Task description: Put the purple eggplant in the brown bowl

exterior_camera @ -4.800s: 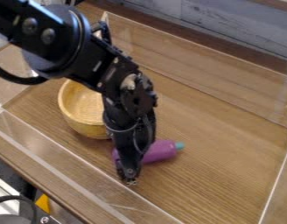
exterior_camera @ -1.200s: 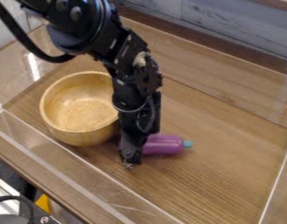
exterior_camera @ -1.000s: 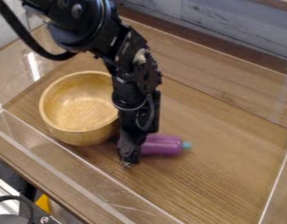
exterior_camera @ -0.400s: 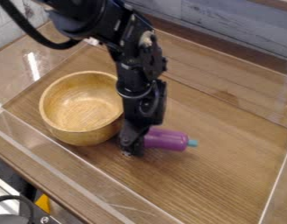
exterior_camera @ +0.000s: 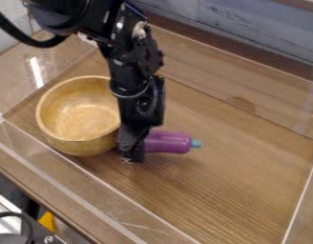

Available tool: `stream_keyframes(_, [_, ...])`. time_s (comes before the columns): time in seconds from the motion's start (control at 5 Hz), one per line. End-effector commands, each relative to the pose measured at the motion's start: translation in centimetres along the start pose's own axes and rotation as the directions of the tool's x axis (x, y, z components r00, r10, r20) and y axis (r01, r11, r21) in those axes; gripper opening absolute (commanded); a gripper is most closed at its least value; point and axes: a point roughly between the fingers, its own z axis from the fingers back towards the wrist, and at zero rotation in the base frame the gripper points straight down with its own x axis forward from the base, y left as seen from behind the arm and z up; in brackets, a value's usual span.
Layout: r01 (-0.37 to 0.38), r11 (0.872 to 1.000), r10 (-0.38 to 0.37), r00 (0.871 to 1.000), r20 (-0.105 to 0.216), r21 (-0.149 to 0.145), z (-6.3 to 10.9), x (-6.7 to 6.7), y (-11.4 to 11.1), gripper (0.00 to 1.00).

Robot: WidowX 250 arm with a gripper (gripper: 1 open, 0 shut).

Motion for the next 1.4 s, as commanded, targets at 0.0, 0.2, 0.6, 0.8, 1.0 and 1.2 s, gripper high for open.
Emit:
stream_keyframes(0.0, [-0.045, 0.997, 0.044, 0.999, 0.02, 0.058, 1.3, 0.7, 1.1, 0.0])
stream_keyframes(0.2, [-0.036, 0.998, 0.035, 0.999, 0.022, 0.059, 2.3, 1.5, 0.6, 0.0])
stream_keyframes(0.6, [0.015, 0.997, -0.016, 1.0, 0.016, 0.071, 3.7, 1.1, 1.1, 0.0])
stream_keyframes(0.8, [0.067, 0.995, -0.067, 0.998, 0.003, 0.077, 4.2, -1.0, 2.0, 0.0])
stream_keyframes(1.0, [0.07, 0.994, -0.069, 0.998, -0.01, 0.087, 3.1, -3.9, 2.4, 0.0])
stream_keyframes(1.2, [0.066, 0.994, -0.065, 0.998, -0.01, 0.085, 2.4, -4.4, 2.9, 0.0])
